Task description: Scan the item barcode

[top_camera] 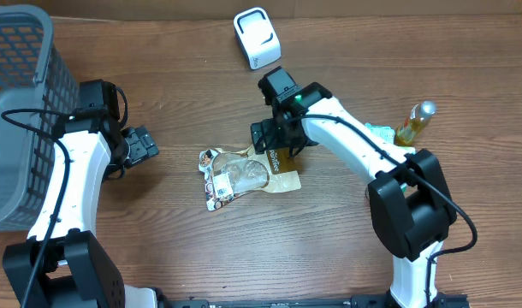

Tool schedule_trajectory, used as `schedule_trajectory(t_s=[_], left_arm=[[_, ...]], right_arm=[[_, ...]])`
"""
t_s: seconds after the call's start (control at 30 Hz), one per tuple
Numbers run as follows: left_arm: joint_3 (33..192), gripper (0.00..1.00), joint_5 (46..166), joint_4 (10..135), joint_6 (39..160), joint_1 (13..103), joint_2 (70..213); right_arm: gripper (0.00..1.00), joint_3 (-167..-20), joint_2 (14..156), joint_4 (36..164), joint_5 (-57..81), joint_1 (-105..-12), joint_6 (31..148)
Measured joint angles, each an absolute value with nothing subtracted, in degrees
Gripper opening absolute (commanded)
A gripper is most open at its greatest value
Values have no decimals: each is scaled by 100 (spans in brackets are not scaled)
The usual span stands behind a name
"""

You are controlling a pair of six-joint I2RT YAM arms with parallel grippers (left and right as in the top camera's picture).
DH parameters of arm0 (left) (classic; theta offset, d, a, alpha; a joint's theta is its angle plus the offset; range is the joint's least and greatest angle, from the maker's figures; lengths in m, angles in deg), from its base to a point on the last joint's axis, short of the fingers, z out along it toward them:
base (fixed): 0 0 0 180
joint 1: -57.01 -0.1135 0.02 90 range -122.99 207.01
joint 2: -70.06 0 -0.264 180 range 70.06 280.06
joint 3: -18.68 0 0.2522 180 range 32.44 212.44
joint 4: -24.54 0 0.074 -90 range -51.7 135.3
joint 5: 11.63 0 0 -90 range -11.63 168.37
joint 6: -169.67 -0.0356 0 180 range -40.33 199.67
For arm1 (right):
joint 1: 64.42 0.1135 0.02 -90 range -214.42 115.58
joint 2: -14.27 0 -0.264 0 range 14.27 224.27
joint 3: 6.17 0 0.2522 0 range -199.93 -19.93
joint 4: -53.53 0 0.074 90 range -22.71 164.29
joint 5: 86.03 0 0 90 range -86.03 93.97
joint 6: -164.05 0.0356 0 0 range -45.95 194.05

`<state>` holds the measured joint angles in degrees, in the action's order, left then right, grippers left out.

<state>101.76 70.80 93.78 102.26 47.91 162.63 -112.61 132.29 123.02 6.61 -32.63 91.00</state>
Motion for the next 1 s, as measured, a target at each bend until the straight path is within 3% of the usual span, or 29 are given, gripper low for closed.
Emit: schedule_trajectory(t_s=[0.6,0.9,1.0], left_arm=[[10176,100,7060,9382,10197,4791,16263],[10176,100,6676,9424,9568,4791,16263],[10156,100,6673,8967,9552,4791,16263]], right_arm=[[100,-11261,13229,12295,1535,-3997,9043],[100,-11261,13229,12649,1666,-4002,8800],[100,-11261,13229,12682,1668,-4002,8673]])
